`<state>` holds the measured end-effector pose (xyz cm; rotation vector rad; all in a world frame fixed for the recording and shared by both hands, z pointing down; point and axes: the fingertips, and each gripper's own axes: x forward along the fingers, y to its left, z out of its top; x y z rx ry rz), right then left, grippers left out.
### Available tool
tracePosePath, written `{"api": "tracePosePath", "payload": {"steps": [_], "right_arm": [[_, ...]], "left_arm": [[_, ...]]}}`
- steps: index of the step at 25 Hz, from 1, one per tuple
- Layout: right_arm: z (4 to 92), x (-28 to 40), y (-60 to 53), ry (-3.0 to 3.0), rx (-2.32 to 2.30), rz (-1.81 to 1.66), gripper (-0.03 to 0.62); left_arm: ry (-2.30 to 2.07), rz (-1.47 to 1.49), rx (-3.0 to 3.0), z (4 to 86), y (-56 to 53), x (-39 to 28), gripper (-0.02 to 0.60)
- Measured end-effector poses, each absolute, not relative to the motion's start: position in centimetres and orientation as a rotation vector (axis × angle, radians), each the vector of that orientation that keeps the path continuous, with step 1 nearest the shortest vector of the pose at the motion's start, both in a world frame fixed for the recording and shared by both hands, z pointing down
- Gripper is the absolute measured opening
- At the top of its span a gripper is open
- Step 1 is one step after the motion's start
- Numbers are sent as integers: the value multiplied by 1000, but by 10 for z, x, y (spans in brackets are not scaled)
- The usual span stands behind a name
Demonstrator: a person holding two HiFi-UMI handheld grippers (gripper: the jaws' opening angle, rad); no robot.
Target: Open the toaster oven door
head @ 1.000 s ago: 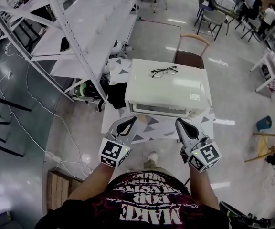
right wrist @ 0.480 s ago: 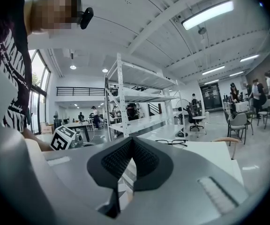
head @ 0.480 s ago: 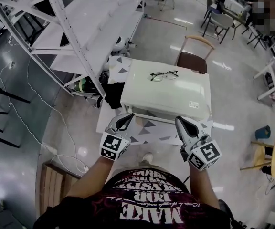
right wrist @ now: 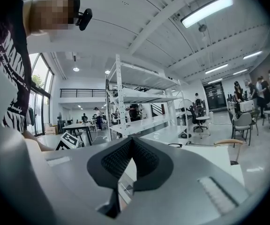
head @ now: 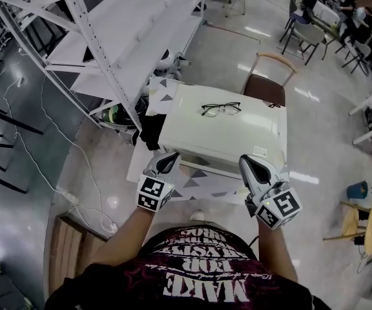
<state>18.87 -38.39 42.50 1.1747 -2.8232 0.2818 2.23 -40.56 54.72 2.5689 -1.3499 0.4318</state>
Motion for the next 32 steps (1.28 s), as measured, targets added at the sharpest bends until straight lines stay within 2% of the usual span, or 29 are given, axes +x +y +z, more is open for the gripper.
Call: {"api": "tracePosePath", "payload": {"steps": [16, 26, 32], "right_arm": [[423, 204, -389, -2832, 1217, 305, 26], [419, 198, -365, -2822, 1268, 325, 26], [425, 193, -341, -2788, 1319, 350, 26]], "left_arm": [[-1340, 556, 2515, 574, -420, 24, 3], [-1155, 736, 2507, 579, -405, 33, 3], [-1163, 748, 2557, 584, -385, 31, 3]]}}
